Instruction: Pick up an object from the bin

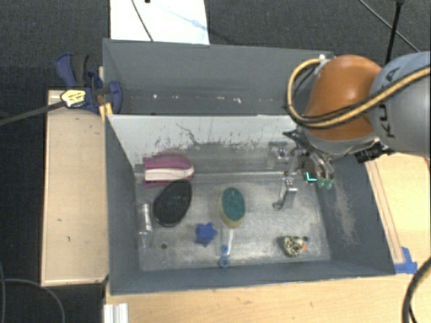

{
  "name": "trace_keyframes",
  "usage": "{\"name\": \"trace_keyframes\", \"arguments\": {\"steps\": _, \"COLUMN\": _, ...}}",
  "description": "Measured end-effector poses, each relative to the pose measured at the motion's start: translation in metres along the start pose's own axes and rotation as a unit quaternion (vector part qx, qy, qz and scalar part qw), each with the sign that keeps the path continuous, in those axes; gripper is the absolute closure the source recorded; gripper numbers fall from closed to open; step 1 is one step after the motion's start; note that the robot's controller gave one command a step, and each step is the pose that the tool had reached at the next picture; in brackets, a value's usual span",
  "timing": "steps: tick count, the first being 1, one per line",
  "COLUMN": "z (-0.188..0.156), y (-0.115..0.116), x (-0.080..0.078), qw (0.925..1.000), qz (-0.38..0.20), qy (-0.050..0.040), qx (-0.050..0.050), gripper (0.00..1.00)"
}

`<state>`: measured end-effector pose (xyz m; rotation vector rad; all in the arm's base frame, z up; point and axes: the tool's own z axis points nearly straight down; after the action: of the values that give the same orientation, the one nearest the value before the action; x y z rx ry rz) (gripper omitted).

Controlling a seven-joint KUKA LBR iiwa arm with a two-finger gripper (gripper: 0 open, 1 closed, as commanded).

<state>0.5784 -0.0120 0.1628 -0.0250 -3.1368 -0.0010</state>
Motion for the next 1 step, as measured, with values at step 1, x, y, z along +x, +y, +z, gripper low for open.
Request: {"name": "trace_keyframes", "arguments": {"steps": 1, "z": 0.0331, "y": 0.0525, "x": -0.0042, "qw": 0.9996, "qz": 0.028, "qy": -0.0014, "qx": -0.001, "gripper": 0.00}}
